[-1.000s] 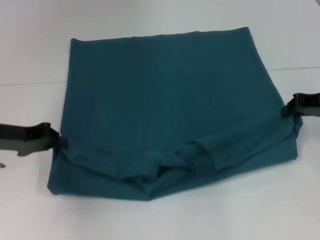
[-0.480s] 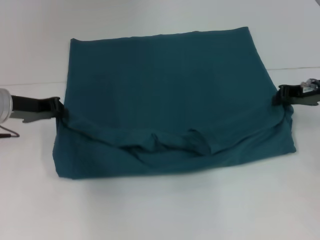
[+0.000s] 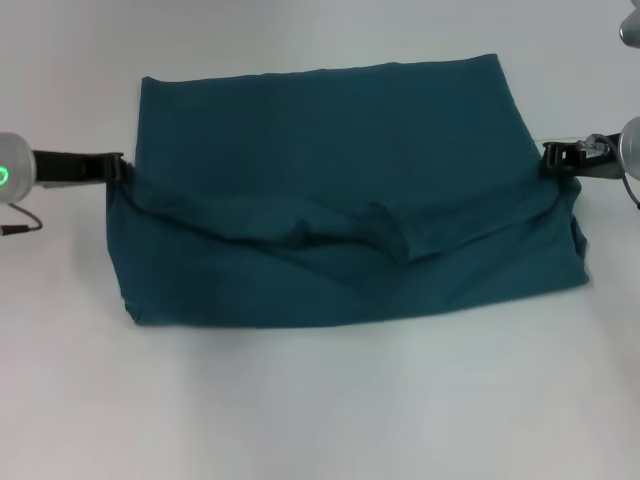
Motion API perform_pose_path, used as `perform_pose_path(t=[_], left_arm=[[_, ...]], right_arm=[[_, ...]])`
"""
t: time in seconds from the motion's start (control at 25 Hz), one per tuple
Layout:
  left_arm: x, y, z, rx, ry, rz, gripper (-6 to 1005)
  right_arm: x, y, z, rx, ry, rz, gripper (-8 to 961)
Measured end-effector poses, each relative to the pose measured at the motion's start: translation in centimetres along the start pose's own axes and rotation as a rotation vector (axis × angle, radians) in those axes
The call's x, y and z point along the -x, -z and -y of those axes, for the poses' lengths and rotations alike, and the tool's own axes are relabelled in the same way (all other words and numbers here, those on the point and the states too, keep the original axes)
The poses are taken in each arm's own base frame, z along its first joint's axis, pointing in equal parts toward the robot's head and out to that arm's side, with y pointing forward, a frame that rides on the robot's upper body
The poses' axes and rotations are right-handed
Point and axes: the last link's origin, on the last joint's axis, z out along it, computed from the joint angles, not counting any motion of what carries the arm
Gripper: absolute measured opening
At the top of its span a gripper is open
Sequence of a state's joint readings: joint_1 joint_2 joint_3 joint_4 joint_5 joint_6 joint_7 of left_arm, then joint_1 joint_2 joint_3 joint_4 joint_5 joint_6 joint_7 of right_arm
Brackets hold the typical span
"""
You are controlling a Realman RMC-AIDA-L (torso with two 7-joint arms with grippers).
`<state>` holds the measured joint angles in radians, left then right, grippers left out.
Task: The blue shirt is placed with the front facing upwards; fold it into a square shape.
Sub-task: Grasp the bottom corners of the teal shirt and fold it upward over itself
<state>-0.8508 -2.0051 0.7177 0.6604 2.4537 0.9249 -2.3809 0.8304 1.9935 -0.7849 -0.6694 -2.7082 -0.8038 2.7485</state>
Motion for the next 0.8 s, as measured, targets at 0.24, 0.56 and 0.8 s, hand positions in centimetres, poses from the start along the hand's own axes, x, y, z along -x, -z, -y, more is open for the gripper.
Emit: perform_pose_path(t=[0.24,0.56,0.8], left_arm=[[-1.2,-1.2,-0.9,-0.028,-0.064,-0.042,1],[-2.2,-2.9,-2.6,-0.076,-0.150,-0.079,1],[-1.9,-3.8,-3.0,-0.120,-0.193,-0.087,1]], right_arm=[[0.5,-0.3,0.2,-0.036,-0.008,0.025,26],[1.0,-0.5,0.3,-0.054,-0.006,0.070,25],[1.3,-1.2,-0.5,-0.065,0.023,0.100,25]])
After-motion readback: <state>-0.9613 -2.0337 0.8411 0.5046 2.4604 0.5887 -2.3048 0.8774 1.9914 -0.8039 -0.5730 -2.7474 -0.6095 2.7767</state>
